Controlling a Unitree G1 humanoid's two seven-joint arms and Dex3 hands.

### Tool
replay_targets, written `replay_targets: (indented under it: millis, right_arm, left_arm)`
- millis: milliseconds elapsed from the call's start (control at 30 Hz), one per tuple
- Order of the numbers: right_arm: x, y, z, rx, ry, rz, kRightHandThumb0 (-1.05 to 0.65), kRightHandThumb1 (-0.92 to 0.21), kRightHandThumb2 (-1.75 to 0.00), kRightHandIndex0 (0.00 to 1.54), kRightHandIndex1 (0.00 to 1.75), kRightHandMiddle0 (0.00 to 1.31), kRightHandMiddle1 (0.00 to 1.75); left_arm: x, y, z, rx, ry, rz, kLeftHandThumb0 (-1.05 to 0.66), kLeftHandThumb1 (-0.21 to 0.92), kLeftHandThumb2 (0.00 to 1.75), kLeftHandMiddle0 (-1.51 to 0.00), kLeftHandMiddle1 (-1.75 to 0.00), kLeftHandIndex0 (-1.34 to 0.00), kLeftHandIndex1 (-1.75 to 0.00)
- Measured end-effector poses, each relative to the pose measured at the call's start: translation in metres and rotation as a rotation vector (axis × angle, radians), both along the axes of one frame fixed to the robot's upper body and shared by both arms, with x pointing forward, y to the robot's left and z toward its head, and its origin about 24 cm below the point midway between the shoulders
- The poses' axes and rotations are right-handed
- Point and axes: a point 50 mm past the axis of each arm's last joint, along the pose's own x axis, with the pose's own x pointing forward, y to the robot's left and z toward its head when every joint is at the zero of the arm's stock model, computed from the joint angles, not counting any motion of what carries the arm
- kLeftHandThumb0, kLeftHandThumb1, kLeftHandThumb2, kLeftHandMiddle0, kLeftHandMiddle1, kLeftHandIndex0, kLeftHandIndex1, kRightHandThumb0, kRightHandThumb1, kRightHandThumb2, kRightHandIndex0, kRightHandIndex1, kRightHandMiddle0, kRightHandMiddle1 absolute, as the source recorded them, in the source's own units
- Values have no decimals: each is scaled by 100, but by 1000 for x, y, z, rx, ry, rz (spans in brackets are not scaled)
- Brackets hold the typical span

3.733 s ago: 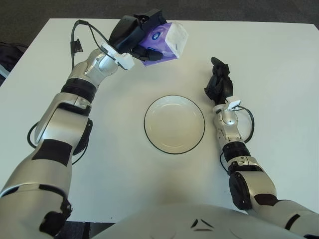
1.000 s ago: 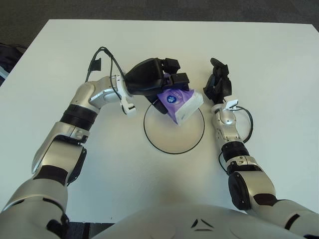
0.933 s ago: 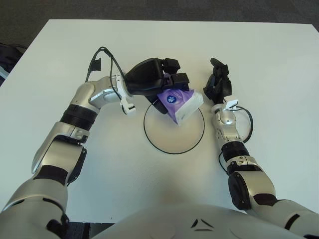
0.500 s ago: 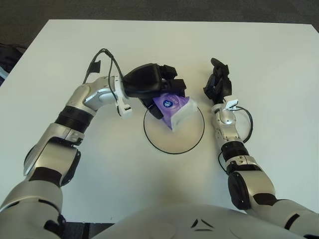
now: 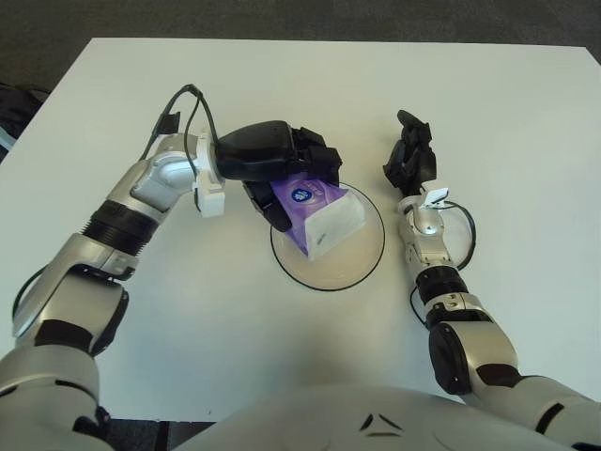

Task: Put the tissue paper into the plate.

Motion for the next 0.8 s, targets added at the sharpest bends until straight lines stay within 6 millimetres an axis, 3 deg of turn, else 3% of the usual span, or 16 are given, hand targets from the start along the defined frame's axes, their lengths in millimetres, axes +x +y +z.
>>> replay_targets:
  millis: [267, 433, 500, 533, 567, 633, 733, 800]
  right_arm:
    - [1, 0, 0, 4, 4, 0, -72, -92, -83, 39, 2, 0, 72]
    - [1, 0, 0, 5, 4, 0, -73, -92, -83, 39, 2, 0, 73]
    - [1, -1, 0, 5, 5, 0, -73, -92, -84, 39, 2, 0, 73]
    - [1, -1, 0, 5, 5, 0, -73, -92, -84, 39, 1, 0, 74]
    - [2, -1, 0, 5, 5, 0, -73, -92, -84, 38, 1, 0, 74]
    - [2, 0, 0, 3, 6, 0, -72, -92, -84, 37, 1, 0, 73]
    - [3, 0, 0, -5, 10, -4, -72, -92, -84, 34, 0, 0, 71]
    - [4, 0, 0, -10, 11, -9, -72, -92, -84, 32, 0, 0, 69]
  left_arm:
    - [-6, -2, -9, 59, 62, -4, -39, 71, 82, -55, -175, -33, -175]
    - [-7, -1, -6, 53, 54, -1, -36, 88, 58, -37, -144, -22, -175]
    - [-8, -1, -5, 49, 46, -1, -54, 90, 68, -31, -125, -14, -153]
    - [-9, -1, -4, 49, 42, -1, -66, 91, 73, -24, -100, -9, -124]
    - [-9, -1, -4, 51, 37, 0, -71, 91, 75, -23, -88, -7, -113]
    - [-10, -1, -5, 65, 31, 3, -85, 92, 78, -16, -44, -3, -76]
    - [-10, -2, -7, 107, 24, 3, -97, 92, 73, -7, -17, -1, -40]
    - [-11, -2, -9, 139, 14, 4, -101, 92, 69, -4, -9, 0, -24]
